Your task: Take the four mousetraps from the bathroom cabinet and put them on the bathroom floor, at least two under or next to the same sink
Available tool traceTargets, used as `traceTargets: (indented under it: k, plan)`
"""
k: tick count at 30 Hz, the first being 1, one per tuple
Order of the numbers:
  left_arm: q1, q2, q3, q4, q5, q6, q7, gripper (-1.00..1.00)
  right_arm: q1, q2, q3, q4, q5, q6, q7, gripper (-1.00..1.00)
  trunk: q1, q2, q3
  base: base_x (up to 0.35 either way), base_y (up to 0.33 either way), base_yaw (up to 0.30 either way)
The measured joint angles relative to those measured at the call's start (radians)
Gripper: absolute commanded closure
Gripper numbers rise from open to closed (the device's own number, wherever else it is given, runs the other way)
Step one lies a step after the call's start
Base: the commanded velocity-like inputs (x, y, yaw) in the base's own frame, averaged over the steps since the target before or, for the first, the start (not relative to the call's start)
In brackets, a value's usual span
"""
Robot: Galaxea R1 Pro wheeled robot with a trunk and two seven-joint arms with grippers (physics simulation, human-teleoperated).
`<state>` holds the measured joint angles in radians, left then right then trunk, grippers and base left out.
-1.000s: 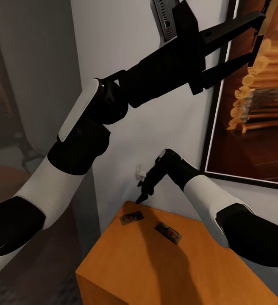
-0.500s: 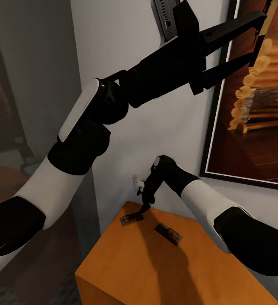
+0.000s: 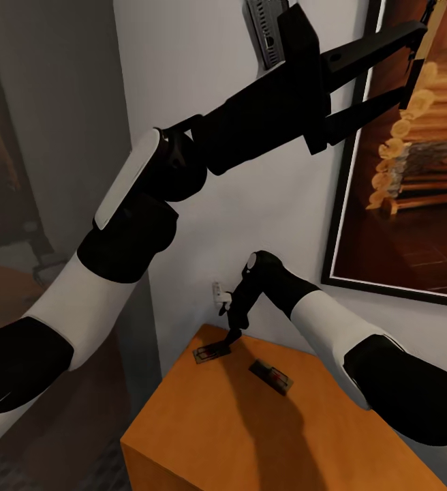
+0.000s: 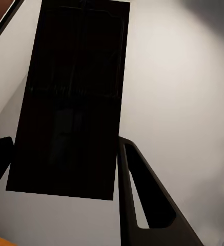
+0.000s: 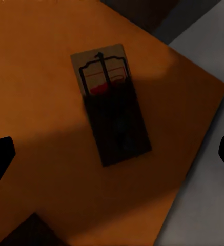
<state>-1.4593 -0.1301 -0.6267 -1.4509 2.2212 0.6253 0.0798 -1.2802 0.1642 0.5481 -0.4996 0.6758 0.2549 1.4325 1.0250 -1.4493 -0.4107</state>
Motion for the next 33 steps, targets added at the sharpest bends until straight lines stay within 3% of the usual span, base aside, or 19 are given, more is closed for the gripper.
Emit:
traceTargets:
  k: [7, 22, 33]
  plan:
    - [0.001, 0.000, -0.008, -0.001, 0.000, -0.001, -0.002, 1.00, 0.000, 0.000, 0.001, -0.016, 0.000, 0.001, 0.001, -1.00, 0.000, 0.000, 0.000, 0.000, 0.000, 0.000]
    - [0.001, 0.000, -0.009, 0.000, -0.001, 0.000, -0.002, 1.00, 0.000, 0.000, 0.001, -0.024, 0.000, 0.003, 0.009, -1.00, 0.050, -0.091, -0.041, 0.000, 0.000, 0.000]
    - [0.001, 0.000, -0.009, 0.000, 0.000, 0.000, -0.002, 1.00, 0.000, -0.001, 0.000, -0.023, -0.002, 0.002, 0.071, -1.00, 0.092, -0.168, -0.075, 0.000, 0.000, 0.000]
